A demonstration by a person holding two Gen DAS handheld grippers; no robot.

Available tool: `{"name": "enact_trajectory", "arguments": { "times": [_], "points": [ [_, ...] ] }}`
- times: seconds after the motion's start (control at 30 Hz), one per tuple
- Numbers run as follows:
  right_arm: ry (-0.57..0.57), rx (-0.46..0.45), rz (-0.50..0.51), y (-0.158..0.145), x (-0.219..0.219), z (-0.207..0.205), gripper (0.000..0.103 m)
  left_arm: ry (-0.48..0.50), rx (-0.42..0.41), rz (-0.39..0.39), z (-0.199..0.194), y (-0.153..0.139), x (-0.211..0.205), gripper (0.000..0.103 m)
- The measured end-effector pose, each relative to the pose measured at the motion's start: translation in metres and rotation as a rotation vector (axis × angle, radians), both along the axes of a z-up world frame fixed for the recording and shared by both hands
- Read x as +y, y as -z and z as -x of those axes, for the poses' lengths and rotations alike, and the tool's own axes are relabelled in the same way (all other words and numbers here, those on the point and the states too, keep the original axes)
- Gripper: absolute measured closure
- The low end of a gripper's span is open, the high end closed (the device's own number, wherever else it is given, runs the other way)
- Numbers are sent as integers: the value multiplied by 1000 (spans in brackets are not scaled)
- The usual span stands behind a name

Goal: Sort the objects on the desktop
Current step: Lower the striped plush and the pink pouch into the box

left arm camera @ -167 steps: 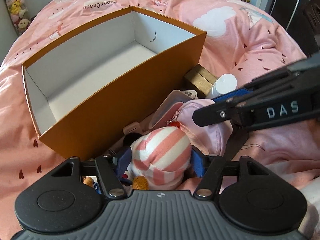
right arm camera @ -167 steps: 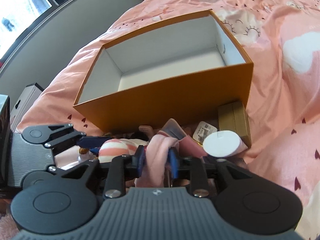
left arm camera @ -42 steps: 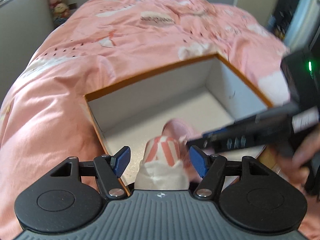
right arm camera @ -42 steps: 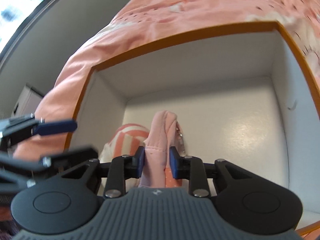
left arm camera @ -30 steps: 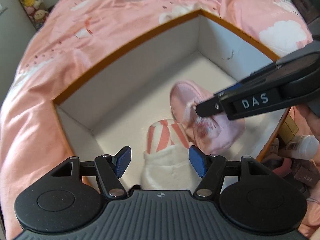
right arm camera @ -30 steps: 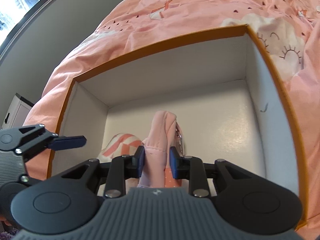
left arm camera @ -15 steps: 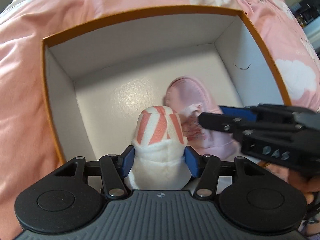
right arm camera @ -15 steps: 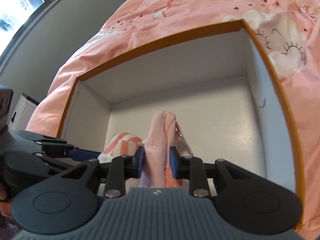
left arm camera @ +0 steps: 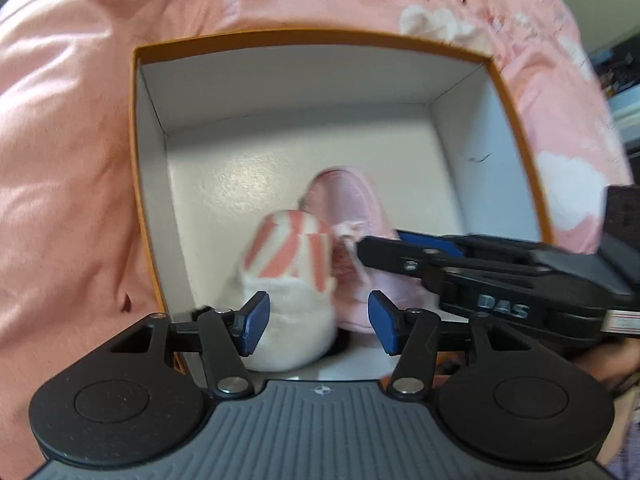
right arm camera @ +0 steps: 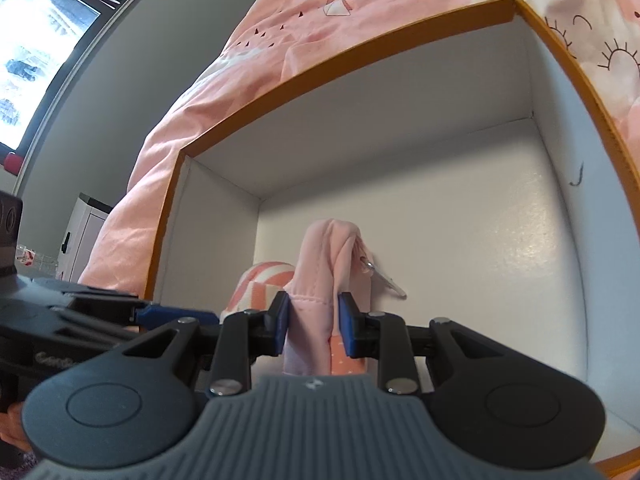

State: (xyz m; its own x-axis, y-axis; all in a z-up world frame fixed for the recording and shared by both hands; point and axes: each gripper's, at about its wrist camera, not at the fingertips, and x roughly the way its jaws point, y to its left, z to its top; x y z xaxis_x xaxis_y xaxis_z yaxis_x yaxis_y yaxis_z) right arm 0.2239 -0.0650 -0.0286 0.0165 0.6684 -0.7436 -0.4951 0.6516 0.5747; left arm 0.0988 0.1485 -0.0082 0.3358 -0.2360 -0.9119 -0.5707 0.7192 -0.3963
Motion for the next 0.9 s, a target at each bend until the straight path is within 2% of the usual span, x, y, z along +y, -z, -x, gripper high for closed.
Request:
{"name": "enact_trajectory", "arguments": {
  "times": [0.07,0.23,0.3,0.4,0.5,0.63,0.9],
  "points": [
    [-7,18,-17,2,3,1,76,-5,-37,-10,9,-10,1,40],
    [-8,65,-57,5,15,7,78,-2,-95,-130,18,-37,-5,40],
    [-23,45,-50,3,16,11,79,-7,-102,-169,21,-43,-6,40],
    [-45,-32,6,-3,18,19,79,-12,-109,-212,27,-45,-9,40],
    [-57,-74,51,-7,18,23,78,46,-116,-266,28,-45,-19,40],
    [-47,-121,107,-11,10,20,74,190,-79,-410,18,-38,-41,40],
    [-24,-103,123,-10,-15,6,74,369,82,-458,-23,3,-53,40]
  ]
}}
